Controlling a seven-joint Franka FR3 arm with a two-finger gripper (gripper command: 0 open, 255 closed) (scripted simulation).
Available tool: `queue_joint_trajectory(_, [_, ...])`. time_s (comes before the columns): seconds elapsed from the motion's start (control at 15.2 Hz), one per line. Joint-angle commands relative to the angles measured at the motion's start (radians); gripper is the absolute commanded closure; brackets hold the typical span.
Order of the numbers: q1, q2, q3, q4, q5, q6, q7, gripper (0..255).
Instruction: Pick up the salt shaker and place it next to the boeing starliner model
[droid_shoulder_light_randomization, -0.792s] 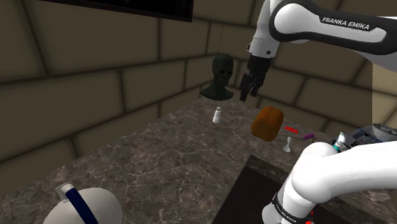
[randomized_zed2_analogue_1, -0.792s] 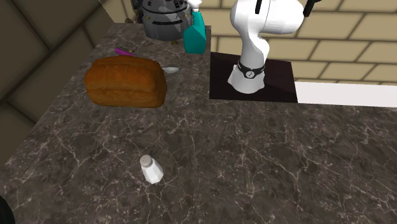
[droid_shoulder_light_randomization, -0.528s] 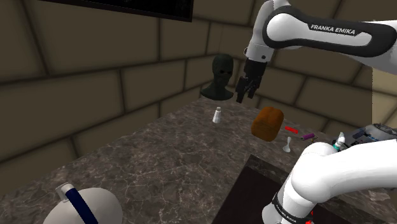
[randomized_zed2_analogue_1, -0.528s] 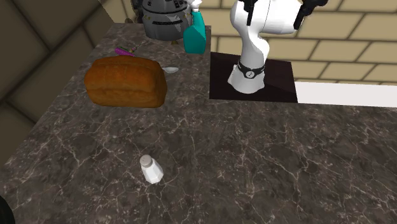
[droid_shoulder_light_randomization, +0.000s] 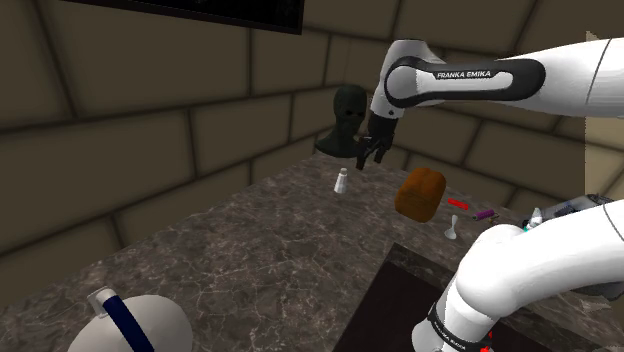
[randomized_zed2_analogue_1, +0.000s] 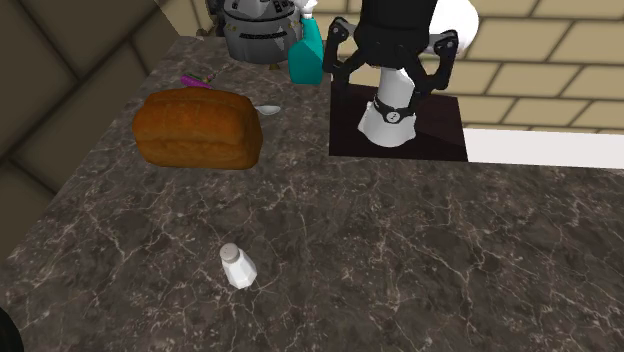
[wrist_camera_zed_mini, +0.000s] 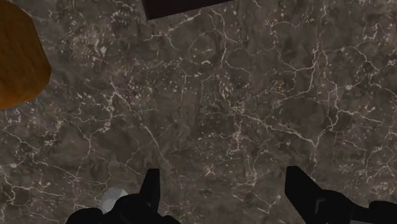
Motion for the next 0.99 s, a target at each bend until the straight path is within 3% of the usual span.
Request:
queue_joint_trajectory(0.0, [-0.011, 0.044, -0.019, -0.005, -0.009, 0.067, -0.009, 0])
queue_joint_trajectory(0.53, [-0.040, 0.281, -0.089, 0.025, -0.014, 0.331, -0.042, 0])
queue_joint_trajectory(0.92, [-0.054, 0.484, -0.139, 0.105, 0.027, 0.495, -0.085, 0])
